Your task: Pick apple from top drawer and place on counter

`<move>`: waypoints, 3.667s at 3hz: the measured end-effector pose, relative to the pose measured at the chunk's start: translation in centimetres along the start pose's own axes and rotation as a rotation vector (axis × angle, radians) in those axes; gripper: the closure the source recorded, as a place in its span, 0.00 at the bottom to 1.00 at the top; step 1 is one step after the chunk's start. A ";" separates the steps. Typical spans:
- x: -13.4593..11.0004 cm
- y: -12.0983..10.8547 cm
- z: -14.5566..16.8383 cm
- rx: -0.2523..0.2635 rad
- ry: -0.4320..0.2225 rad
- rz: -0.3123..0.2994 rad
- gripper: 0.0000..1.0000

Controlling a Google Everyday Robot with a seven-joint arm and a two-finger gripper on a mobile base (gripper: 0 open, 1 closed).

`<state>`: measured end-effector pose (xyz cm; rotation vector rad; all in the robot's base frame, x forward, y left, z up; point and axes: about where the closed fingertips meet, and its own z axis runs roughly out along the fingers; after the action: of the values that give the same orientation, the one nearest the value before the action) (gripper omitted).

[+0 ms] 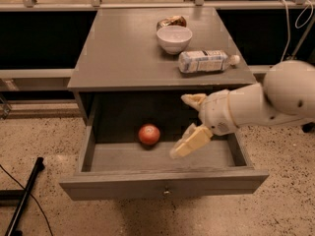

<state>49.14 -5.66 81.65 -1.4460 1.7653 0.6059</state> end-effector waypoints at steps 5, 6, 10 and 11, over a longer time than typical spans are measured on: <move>6.0 -6.4 19.2 0.126 -0.073 0.083 0.00; 7.7 -7.2 20.7 0.150 -0.070 0.132 0.00; 5.1 -6.0 13.4 0.194 -0.403 0.103 0.96; -2.2 -1.2 3.3 0.178 -0.398 -0.166 1.00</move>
Offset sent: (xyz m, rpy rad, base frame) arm 0.1211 0.0823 -0.0727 0.2149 -0.1141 -0.1516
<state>51.28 -2.13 81.57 -1.2349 1.3394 0.5869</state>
